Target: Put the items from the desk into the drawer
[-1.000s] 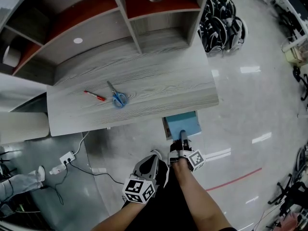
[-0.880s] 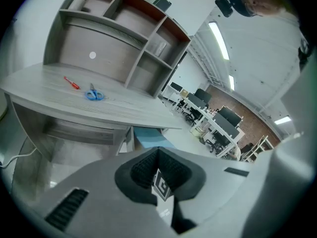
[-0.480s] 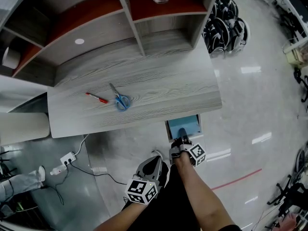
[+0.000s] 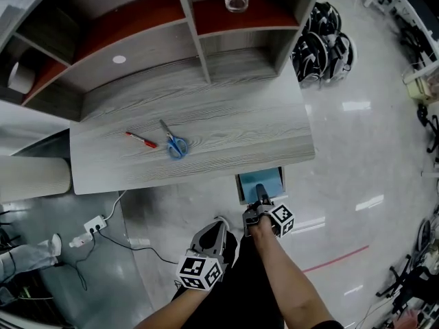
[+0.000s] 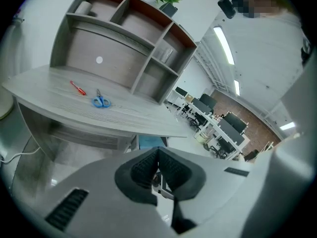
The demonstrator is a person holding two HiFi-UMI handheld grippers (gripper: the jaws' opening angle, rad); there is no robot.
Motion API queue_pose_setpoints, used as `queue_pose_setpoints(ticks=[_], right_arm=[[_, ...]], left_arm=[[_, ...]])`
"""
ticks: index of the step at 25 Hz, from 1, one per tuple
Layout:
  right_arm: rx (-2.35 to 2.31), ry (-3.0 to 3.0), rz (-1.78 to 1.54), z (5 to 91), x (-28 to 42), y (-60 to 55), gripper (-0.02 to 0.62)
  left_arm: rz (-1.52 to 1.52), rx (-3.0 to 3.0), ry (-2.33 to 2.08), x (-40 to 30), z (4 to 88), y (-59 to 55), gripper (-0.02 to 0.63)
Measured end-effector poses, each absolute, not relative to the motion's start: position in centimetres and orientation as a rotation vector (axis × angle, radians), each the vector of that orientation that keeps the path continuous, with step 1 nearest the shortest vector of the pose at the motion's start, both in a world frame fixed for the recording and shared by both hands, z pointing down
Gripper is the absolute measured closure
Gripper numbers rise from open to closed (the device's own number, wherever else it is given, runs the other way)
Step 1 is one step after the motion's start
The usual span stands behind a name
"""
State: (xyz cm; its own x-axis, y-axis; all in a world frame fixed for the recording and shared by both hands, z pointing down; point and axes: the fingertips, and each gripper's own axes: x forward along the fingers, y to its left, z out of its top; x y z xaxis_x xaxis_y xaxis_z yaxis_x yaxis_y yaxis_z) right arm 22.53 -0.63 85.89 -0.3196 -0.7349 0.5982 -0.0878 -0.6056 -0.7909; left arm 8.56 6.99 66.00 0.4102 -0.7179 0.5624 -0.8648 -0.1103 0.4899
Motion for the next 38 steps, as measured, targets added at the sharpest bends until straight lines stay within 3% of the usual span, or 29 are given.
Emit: queue_pose_setpoints(ticks=[7, 38], right_arm=[[-1.521, 0.955, -2.079, 85.6, 22.5, 1.0, 0.307], [-1.55, 0.799, -2.483, 87.1, 21.2, -1.1, 0.264]], left_arm=[[0.205, 1.847, -1.37, 8.2, 65.5, 7.1, 0.592], [0.154, 1.736, -1.426, 9.1, 66.1, 9.0, 0.592]])
